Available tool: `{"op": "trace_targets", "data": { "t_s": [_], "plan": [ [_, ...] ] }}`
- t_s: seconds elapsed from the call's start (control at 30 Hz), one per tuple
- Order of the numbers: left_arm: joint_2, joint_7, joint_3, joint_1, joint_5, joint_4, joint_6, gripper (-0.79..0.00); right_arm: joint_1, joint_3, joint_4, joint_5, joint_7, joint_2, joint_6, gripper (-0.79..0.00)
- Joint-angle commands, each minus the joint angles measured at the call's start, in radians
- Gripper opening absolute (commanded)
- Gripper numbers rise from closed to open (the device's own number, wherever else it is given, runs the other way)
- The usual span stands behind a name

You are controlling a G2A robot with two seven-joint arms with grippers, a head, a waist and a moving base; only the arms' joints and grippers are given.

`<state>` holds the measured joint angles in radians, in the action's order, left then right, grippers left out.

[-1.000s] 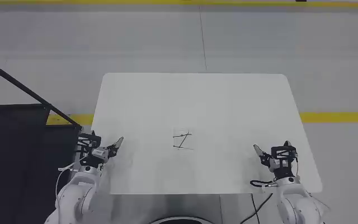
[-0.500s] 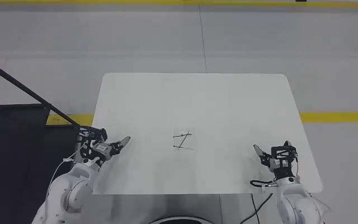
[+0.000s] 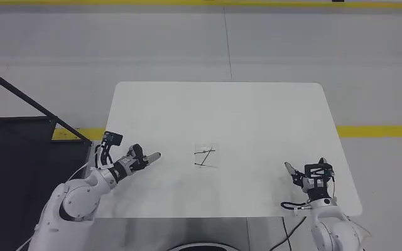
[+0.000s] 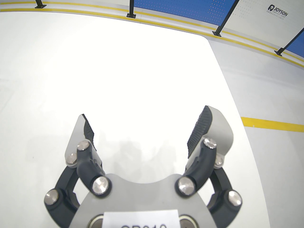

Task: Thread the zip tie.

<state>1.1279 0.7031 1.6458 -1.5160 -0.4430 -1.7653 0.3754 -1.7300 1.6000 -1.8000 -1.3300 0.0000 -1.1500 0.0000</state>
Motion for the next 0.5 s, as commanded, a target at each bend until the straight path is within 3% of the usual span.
{"op": "trace_targets", "data": {
  "t_s": [0.0,0.47],
  "plan": [
    [-0.005,0.064,0.002,0.019,0.038,-0.007,0.000,0.000,0.000,0.000,0.000,0.000,0.000,0.000,0.000,0.000],
    [-0.003,0.068,-0.014,0.015,0.101,0.008,-0.030,0.000,0.000,0.000,0.000,0.000,0.000,0.000,0.000,0.000]
  ]
}}
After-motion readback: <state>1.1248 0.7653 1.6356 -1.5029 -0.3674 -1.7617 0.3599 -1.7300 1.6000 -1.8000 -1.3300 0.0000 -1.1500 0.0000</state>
